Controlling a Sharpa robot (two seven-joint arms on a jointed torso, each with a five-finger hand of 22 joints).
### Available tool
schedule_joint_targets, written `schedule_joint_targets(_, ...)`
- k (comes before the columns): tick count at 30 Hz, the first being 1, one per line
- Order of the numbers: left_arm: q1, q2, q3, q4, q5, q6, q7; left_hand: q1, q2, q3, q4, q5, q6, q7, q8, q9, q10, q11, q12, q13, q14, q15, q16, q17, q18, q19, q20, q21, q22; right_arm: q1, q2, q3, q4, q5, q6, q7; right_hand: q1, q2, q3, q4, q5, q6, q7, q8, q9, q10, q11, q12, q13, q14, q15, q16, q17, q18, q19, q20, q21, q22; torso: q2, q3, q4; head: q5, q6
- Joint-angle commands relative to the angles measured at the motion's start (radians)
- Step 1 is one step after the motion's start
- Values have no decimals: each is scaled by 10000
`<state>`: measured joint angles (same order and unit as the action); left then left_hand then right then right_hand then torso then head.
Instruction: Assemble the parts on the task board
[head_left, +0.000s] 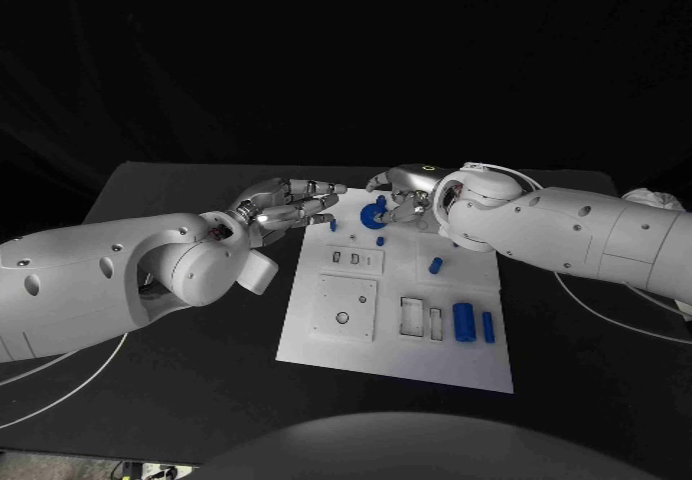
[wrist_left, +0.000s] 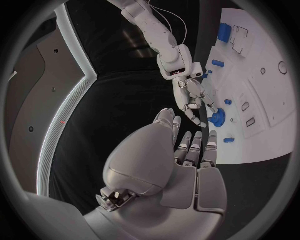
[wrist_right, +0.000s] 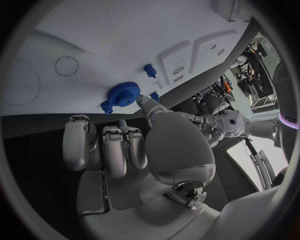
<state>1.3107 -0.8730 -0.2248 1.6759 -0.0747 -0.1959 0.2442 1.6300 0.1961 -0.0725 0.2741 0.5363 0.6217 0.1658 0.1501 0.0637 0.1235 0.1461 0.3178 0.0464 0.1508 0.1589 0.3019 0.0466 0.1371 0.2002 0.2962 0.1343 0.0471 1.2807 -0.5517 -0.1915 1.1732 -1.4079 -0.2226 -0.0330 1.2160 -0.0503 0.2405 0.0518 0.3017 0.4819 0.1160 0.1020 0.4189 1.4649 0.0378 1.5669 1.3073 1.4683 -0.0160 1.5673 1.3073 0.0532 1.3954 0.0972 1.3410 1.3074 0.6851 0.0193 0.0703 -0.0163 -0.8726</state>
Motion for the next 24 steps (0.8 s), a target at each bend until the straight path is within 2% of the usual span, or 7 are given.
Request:
schedule_joint_targets(1,5,19,7,11,-36,168,45,53,-30,54,-10,68,-8,61,34,6,0,96,31,7,10,82,45,15,-106,64,-32,53,7,-3,-16,-1,5,-6,88,12,-16,-23,-98,26,-136,-590,-56,-279,-587,1059,-41,39,2635,1025,19,35,2635,77,-26,24,-54,1834,3,1,2,3,0)
schedule_joint_targets(4,5,18,7,9,-36,164,50,52,-30,55,-9,68,-10,61,34,5,-1,96,29,7,10,82,46,15,-107,64,-32,53,7,-4,-38,-1,16,-5,-17,50,-20,-17,-133,37,-242,-614,-63,-326,-692,1059,-53,39,2635,1025,6,35,2635,77,-26,11,-57,1834,3,1,5,3,0)
schedule_joint_targets(8,5,12,7,9,-36,169,58,52,-30,55,-9,68,-10,61,34,5,-1,96,29,7,10,82,46,15,-107,64,-32,53,7,-3,-124,-1,76,36,-388,213,-41,-7,-209,72,-454,-258,-50,-289,-626,1059,-54,39,2635,1025,-1,35,2635,71,-5,-2,-39,1841,4,-6,-1,15,0)
schedule_joint_targets(12,5,-10,7,16,-36,159,77,52,-30,55,-9,68,-10,61,34,5,-1,96,29,7,10,82,46,15,-107,64,-32,53,7,52,-381,0,334,209,-1013,493,-47,43,-304,146,-495,996,-22,-4,-220,1059,-43,39,2635,1025,0,35,2635,40,103,-7,83,1881,5,-14,-12,40,0)
schedule_joint_targets(15,5,-32,7,19,-37,144,91,51,-32,61,-6,68,-12,62,34,5,-1,98,37,8,10,86,51,15,-111,70,-32,57,8,241,-753,0,730,347,-1462,696,20,86,-333,172,-325,1726,-11,256,-200,1059,-35,39,2635,1025,-1,35,2635,-7,269,-10,285,1946,7,-10,-24,22,0)
schedule_joint_targets(20,4,-57,6,14,-40,121,123,51,-32,62,-6,68,-11,62,35,5,-1,98,40,8,11,86,52,16,-112,70,-32,57,8,742,-1716,1,1691,1021,-1708,972,82,120,-368,238,-274,2471,-65,497,-185,1059,-84,39,2635,1025,-39,35,2635,-90,527,-38,625,2058,-8,-16,-29,-31,0)
schedule_joint_targets(24,3,-58,5,18,-107,112,158,54,-36,67,-7,69,10,61,42,8,6,98,58,11,21,90,73,19,-115,77,-32,61,9,1071,-2776,-1,2557,1598,-1632,1482,79,11,-496,348,-360,3086,-163,659,-96,1059,-161,39,2635,1025,-112,35,2635,-367,1317,-101,1703,2421,-17,-10,-3,-62,0)
